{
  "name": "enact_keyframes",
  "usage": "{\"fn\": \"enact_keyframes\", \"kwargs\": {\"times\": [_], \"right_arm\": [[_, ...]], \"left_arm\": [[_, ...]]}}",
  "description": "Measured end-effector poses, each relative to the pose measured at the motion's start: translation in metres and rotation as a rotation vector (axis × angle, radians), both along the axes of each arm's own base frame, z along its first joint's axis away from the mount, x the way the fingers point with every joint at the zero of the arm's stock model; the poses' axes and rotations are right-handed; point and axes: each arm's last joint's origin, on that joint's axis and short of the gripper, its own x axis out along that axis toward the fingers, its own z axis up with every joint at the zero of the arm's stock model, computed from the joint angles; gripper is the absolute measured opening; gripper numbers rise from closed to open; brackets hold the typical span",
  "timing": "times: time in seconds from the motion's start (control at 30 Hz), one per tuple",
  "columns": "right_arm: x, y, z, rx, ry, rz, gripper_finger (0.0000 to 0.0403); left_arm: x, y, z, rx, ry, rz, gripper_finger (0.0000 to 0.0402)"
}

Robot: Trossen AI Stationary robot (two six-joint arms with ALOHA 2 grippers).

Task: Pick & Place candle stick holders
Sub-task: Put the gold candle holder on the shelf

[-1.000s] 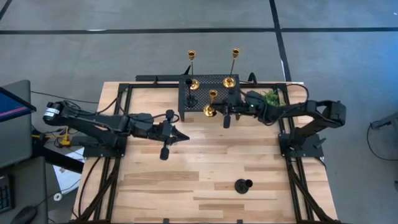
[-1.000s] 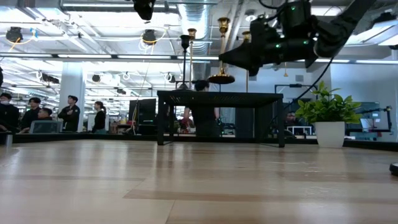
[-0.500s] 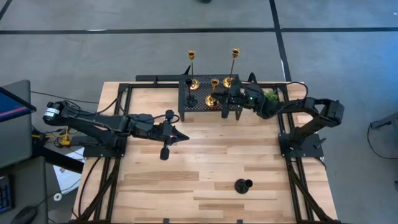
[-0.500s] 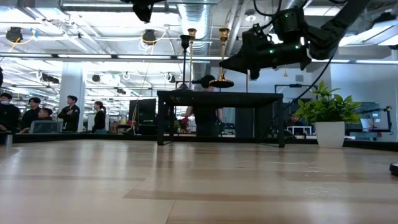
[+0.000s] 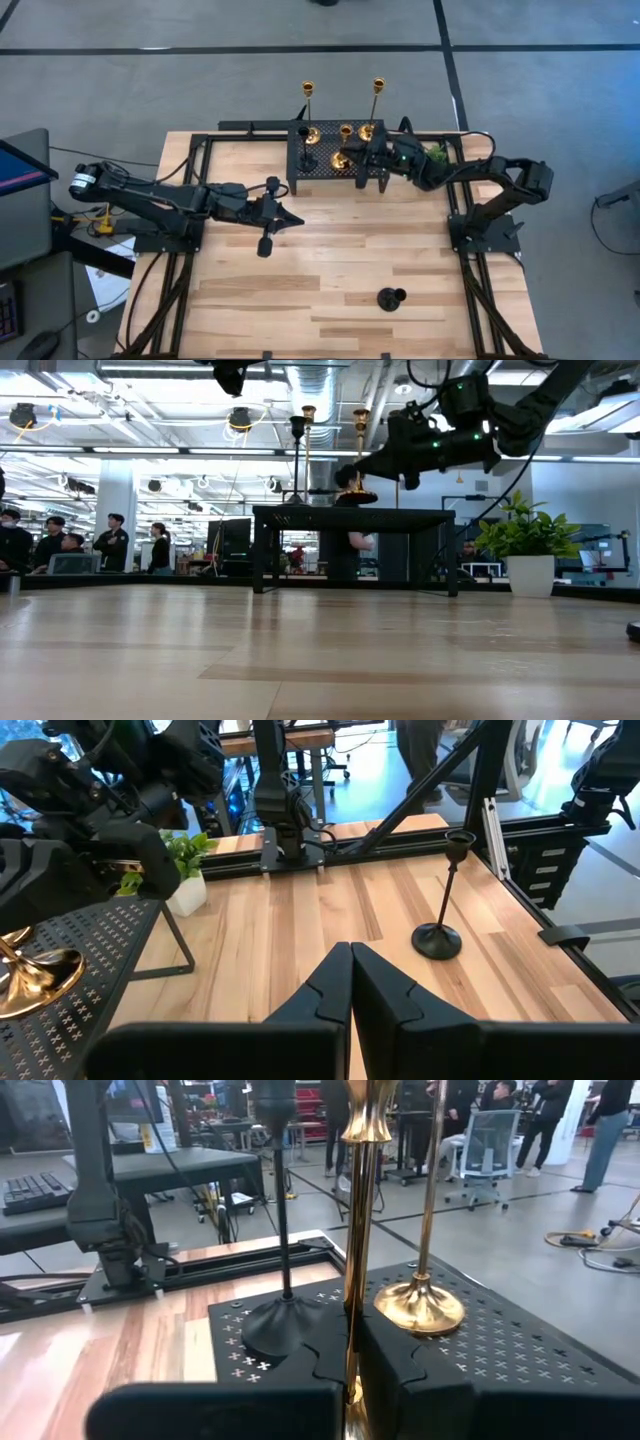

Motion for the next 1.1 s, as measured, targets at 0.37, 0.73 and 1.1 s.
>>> {"fn": "enact_keyframes", "kwargs": {"times": [0.37,0.73,1.1], "right_arm": [[0.0026,0.0056,-0.0005,-0.010,0.007,-0.037,0.0000],[0.0024,0.0056,-0.0029,0.016,0.023,-0.041,0.0000],[0.0023,0.0057,-0.0049,0.026,0.041,-0.041,0.0000]], "left_arm": [[0.0000,0.0000,0.0000,0.000,0.000,0.000,0.0005],[0.0000,0.0000,0.0000,0.000,0.000,0.000,0.0005],[0.0001,0.0000,-0.0001,0.000,0.000,0.000,0.0005]]}}
